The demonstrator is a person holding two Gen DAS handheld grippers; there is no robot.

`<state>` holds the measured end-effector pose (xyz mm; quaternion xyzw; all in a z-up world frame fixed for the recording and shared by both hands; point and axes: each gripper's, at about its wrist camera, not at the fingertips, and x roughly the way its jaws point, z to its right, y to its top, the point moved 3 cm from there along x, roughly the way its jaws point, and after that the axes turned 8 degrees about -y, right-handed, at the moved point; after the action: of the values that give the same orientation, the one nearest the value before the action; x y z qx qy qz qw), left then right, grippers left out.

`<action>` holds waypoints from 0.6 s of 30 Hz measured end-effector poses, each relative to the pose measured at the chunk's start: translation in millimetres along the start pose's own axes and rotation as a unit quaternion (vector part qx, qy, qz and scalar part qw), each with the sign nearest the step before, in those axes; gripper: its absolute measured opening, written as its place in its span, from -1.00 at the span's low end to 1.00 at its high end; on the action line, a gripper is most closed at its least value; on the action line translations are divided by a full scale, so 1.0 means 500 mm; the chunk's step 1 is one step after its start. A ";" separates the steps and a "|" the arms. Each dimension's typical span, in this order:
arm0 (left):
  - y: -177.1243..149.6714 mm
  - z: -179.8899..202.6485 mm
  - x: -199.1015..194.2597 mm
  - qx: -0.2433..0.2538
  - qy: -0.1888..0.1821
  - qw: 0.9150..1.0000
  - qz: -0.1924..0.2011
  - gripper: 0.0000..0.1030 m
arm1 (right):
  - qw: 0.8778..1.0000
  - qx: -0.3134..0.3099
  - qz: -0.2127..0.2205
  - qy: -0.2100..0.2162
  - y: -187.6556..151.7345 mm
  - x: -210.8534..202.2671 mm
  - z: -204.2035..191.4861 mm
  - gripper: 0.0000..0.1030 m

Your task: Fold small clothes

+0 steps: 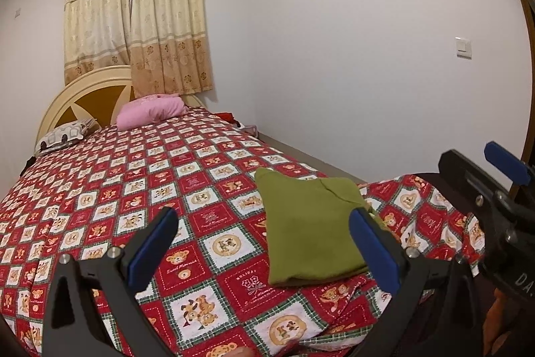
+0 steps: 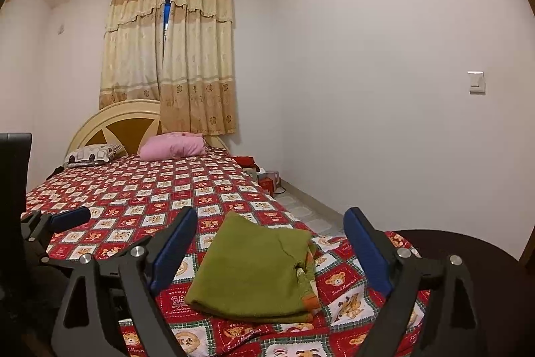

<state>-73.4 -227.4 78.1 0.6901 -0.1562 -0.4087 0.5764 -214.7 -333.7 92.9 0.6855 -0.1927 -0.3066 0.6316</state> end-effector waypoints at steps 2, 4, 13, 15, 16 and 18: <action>-0.001 -0.001 0.000 0.002 0.008 1.000 0.001 1.00 | 1.000 0.004 -0.005 -0.002 -0.003 0.003 0.005 0.74; -0.002 0.000 0.000 0.005 0.014 1.000 0.001 1.00 | 1.000 0.013 -0.010 -0.003 -0.007 0.005 0.014 0.74; -0.005 0.000 0.004 0.004 0.013 1.000 -0.006 1.00 | 1.000 0.018 -0.021 -0.008 -0.015 0.018 0.022 0.74; -0.005 0.000 0.004 0.005 0.013 1.000 -0.007 1.00 | 1.000 0.018 -0.022 -0.006 -0.016 0.019 0.022 0.74; -0.005 0.000 0.004 0.006 0.012 1.000 -0.009 1.00 | 1.000 0.017 -0.023 -0.006 -0.015 0.020 0.020 0.74; -0.005 -0.001 0.004 0.005 0.013 1.000 -0.009 1.00 | 1.000 0.017 -0.022 -0.006 -0.016 0.020 0.020 0.74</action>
<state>-72.6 -227.7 74.9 0.6995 -0.1443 -0.4036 0.5718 -215.0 -346.5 83.4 0.6981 -0.1864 -0.3218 0.6119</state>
